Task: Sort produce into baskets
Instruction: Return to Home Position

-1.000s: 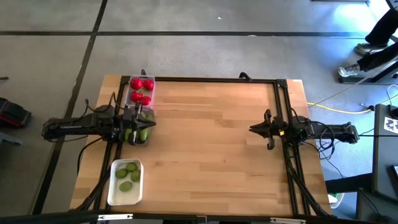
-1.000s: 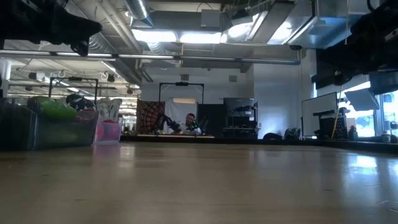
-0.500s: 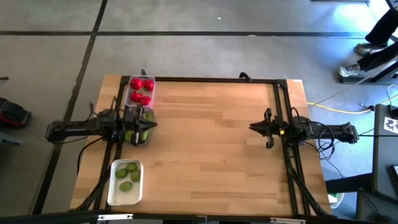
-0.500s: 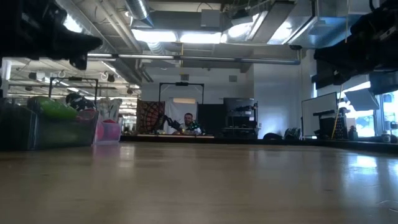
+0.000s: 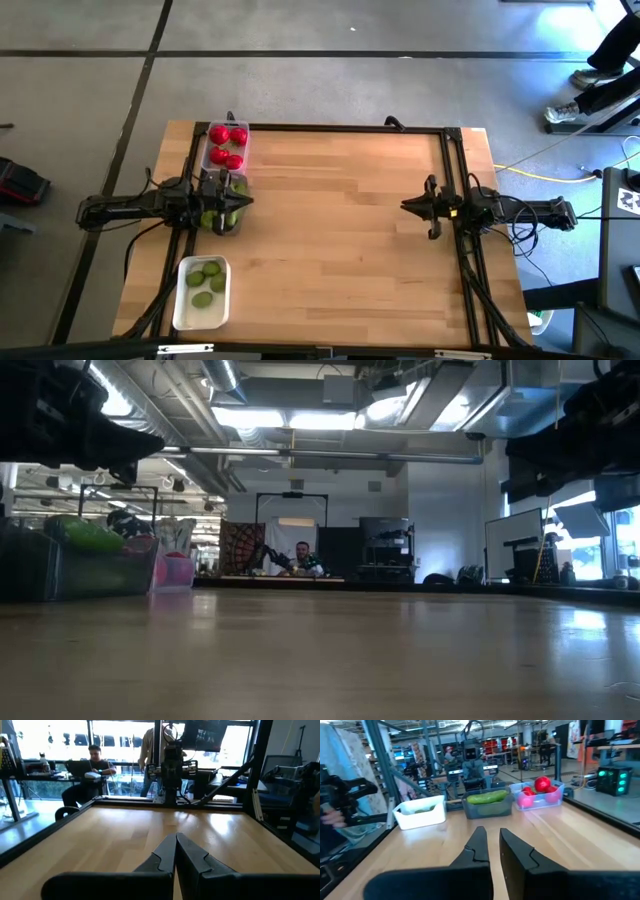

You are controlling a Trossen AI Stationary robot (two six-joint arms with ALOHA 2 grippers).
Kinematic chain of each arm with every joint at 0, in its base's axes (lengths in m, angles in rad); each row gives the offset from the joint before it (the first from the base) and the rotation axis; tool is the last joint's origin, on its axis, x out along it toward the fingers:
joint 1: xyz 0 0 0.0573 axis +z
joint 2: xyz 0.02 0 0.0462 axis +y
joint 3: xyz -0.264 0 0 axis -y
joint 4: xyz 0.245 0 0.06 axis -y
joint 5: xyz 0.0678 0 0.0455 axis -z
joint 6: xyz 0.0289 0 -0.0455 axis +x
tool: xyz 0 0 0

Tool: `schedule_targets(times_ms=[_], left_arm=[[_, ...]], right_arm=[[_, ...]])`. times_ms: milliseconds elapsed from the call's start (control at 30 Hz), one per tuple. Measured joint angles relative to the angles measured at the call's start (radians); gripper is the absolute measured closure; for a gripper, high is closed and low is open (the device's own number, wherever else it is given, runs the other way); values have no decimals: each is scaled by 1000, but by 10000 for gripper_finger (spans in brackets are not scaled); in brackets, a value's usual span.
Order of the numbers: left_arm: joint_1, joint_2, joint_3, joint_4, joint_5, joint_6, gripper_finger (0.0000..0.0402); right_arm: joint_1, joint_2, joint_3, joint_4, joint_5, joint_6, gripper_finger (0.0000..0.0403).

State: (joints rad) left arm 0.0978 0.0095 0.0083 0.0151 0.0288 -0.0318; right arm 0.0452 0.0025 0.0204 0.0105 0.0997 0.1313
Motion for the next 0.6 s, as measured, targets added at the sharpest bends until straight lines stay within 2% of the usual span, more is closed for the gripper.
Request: schedule_targets(times_ms=[167,600], left_arm=[[0,1,0,-1,0,-21,396],[0,1,0,-2,0,-21,396]], right_arm=[[0,0,0,-5,-40,2,382],[0,0,-1,-5,-47,2,382]])
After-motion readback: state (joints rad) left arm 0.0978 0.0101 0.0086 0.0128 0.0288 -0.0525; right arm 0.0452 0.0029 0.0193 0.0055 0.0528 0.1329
